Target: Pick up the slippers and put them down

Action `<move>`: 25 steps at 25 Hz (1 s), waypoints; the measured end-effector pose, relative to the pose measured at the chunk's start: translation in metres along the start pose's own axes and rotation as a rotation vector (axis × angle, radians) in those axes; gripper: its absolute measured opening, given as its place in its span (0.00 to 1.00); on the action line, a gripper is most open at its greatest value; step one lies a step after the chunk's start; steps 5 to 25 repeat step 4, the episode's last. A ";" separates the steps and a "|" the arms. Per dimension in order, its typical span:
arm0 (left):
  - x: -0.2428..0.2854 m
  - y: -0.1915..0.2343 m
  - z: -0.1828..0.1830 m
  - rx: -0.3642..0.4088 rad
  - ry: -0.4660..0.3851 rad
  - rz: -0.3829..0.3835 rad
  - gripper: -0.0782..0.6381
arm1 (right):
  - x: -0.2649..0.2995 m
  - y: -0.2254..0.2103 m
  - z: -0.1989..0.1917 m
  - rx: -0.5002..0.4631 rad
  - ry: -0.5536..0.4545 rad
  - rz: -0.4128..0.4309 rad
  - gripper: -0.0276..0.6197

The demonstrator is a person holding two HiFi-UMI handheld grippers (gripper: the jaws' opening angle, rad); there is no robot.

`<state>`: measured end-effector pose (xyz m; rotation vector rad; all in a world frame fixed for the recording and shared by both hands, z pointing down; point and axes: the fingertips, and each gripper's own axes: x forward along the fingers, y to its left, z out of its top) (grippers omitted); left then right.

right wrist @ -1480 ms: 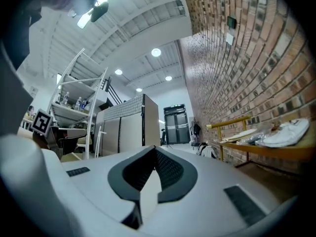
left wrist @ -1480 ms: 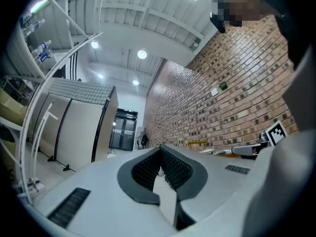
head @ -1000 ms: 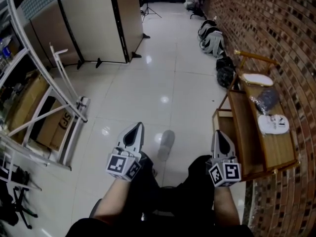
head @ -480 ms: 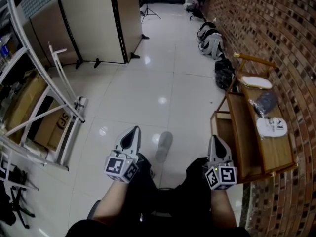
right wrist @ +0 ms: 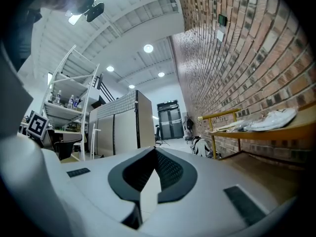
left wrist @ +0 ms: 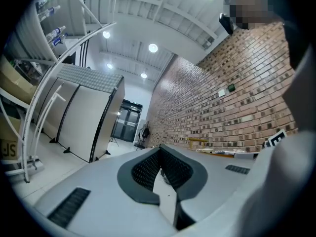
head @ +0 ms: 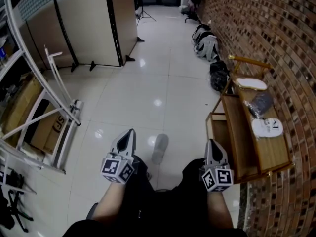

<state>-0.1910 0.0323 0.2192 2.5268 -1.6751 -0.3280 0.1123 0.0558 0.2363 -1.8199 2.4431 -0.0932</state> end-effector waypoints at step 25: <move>0.023 0.014 0.020 0.025 -0.068 -0.018 0.11 | 0.028 0.001 0.018 -0.014 -0.058 -0.002 0.05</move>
